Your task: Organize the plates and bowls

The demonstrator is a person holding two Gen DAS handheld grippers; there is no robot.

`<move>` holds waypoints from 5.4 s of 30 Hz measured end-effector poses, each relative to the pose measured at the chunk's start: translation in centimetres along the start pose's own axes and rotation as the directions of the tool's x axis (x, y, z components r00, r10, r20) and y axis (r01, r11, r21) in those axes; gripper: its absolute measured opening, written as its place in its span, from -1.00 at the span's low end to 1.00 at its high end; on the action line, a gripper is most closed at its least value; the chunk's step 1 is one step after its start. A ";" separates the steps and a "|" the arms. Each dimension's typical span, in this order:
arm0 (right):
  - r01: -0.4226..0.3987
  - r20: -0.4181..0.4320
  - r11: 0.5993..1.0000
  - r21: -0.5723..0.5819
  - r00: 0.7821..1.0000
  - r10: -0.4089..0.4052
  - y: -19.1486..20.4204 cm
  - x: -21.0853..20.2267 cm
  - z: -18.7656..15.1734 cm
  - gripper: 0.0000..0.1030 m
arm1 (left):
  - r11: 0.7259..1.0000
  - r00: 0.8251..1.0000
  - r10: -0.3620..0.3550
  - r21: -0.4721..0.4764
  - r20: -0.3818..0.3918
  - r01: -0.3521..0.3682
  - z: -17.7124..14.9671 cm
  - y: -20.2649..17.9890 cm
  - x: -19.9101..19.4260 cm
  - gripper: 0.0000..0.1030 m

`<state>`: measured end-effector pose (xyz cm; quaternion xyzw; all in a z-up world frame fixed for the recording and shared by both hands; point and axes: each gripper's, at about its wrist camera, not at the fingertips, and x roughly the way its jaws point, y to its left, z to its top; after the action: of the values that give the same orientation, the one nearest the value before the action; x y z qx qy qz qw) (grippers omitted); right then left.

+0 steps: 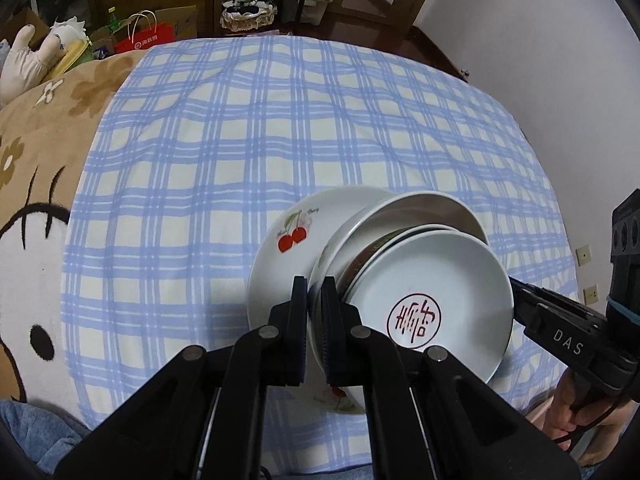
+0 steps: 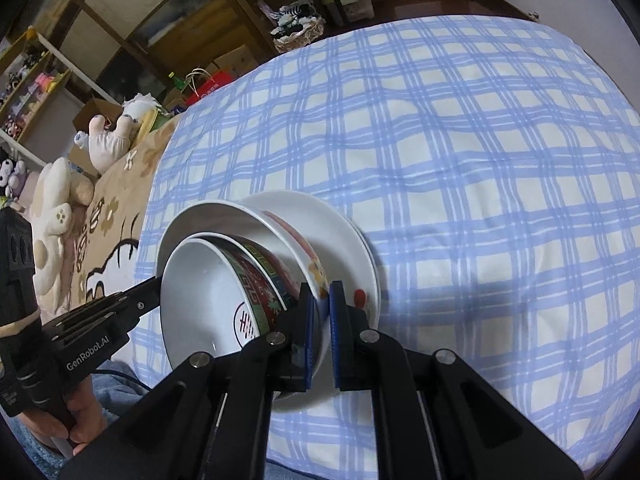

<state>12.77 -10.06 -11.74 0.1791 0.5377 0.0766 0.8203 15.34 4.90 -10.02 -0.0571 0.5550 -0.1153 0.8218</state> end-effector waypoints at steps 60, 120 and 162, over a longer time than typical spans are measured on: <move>0.093 0.235 0.994 -0.063 0.969 -0.075 -0.1 -10.2 0.5 -0.74 | 0.994 0.978 0.098 0.028 0.187 -0.105 0.1 1.0 -8.8 -0.67; 0.272 0.650 0.958 -0.095 0.746 -0.147 -3.9 -17.2 -10.4 0.94 | 0.974 0.837 0.122 0.098 0.533 -0.205 -8.6 -4.9 -11.0 0.86; 0.290 0.649 0.952 -0.093 0.743 -0.163 -4.1 -17.0 -10.4 0.94 | 0.965 0.842 0.121 0.136 0.526 -0.223 -9.3 -5.8 -10.9 0.86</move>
<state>-3.92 -17.06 -2.47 0.0490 0.2377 -0.0385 0.9693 2.12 2.37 -2.42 0.0439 0.3048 -0.0743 0.9485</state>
